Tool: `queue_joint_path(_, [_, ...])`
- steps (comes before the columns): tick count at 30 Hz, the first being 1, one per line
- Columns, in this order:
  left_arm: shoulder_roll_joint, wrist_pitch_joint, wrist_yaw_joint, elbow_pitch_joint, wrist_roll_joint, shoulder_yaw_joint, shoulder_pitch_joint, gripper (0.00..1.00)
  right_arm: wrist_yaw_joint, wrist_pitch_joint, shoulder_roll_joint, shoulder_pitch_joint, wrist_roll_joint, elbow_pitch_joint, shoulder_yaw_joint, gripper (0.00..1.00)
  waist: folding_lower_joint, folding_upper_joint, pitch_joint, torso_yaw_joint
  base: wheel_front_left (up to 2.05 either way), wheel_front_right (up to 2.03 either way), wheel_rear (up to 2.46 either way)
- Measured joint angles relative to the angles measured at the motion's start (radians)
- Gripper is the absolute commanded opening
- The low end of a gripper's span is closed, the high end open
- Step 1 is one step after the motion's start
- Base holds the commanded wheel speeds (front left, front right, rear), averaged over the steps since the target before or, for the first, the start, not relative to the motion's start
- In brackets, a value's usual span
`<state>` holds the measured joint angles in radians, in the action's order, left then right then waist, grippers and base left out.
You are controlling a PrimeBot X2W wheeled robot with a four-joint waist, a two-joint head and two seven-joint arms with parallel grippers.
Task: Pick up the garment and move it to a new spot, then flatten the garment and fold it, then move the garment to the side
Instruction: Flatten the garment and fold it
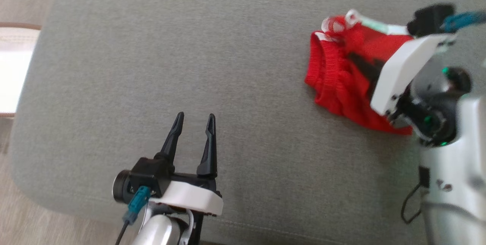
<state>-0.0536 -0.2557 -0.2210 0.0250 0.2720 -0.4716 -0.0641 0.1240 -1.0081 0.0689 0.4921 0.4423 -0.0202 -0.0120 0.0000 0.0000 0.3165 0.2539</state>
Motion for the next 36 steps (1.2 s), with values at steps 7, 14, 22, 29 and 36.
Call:
queue_joint_path(7, [0.001, 0.0, -0.013, 0.01, 0.006, -0.002, 0.0, 1.0, 0.0, 0.131, 0.0, -0.031, 0.037, -0.114, -0.044, 0.0, 0.0, 0.0, -0.02, 0.03, 0.0, 0.0, 0.0])
queue_joint_path(14, [0.001, 0.0, -0.018, 0.015, 0.005, -0.002, 0.0, 1.0, 0.0, 0.241, 0.0, -0.031, 0.105, -0.189, -0.087, 0.95, 0.0, 0.0, -0.035, 0.006, 0.0, 0.0, 0.0])
queue_joint_path(22, [0.001, 0.0, -0.017, 0.035, 0.004, 0.006, 0.004, 1.0, 0.0, 0.372, 0.0, -0.039, 0.309, -0.223, -0.261, 1.0, 0.0, 0.0, -0.076, -0.031, 0.0, 0.0, 0.0])
queue_joint_path(29, [0.001, 0.0, -0.017, 0.042, 0.0, 0.039, 0.062, 1.0, 0.0, 0.497, -0.002, -0.124, 0.331, -0.203, -0.334, 1.0, 0.0, 0.0, -0.14, -0.069, 0.0, 0.0, 0.0])
queue_joint_path(36, [0.0, 0.0, -0.016, 0.041, -0.024, 0.082, 0.12, 1.0, 0.0, 0.637, -0.003, -0.214, 0.076, -0.096, -0.279, 1.0, 0.0, 0.0, -0.2, -0.115, 0.0, 0.0, 0.0])
